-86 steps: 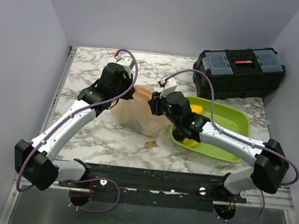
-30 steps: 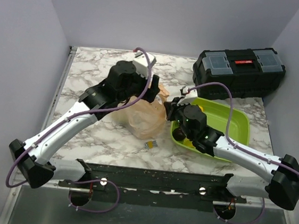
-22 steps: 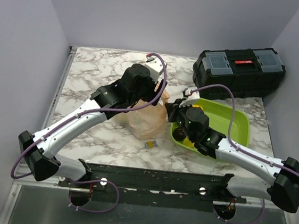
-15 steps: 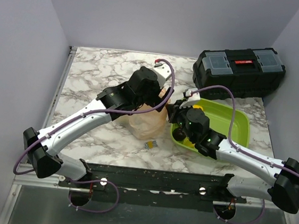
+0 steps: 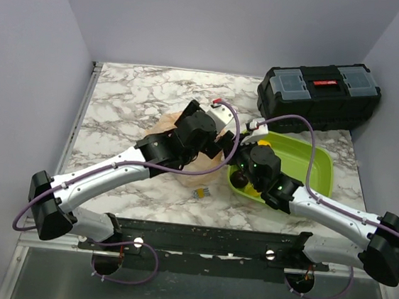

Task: Take the fake fruits out of the plastic bag
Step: Adjust the plastic bag at the center of the board.

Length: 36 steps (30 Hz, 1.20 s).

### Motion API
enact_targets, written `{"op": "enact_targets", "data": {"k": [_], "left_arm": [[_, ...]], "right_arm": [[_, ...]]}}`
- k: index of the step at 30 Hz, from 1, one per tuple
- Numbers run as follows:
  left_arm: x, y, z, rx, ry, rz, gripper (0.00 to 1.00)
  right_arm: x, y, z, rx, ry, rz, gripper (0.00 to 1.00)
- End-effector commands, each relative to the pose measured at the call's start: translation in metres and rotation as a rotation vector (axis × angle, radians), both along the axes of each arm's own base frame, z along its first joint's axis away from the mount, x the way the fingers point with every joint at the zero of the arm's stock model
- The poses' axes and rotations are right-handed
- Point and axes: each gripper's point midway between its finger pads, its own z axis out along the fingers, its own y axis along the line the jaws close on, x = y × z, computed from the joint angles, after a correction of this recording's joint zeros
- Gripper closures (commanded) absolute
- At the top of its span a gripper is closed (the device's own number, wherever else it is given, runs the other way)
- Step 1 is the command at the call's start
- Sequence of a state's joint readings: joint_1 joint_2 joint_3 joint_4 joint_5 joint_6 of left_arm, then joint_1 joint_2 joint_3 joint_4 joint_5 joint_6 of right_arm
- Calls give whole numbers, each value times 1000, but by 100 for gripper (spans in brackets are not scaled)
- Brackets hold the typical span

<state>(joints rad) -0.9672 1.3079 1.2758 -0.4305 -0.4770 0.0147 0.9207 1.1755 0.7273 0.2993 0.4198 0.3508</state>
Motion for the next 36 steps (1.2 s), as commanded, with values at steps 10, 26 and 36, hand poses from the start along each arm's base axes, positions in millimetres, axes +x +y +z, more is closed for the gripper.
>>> {"op": "enact_targets", "data": {"k": [10, 26, 36], "left_arm": [[39, 10, 5, 114, -163, 196, 2], [63, 75, 59, -209, 37, 278, 100], [102, 122, 144, -345, -86, 368, 100]], "right_arm": [[-13, 9, 2, 70, 47, 71, 99], [43, -2, 50, -3, 3, -185, 99], [150, 15, 119, 22, -136, -206, 99]]}}
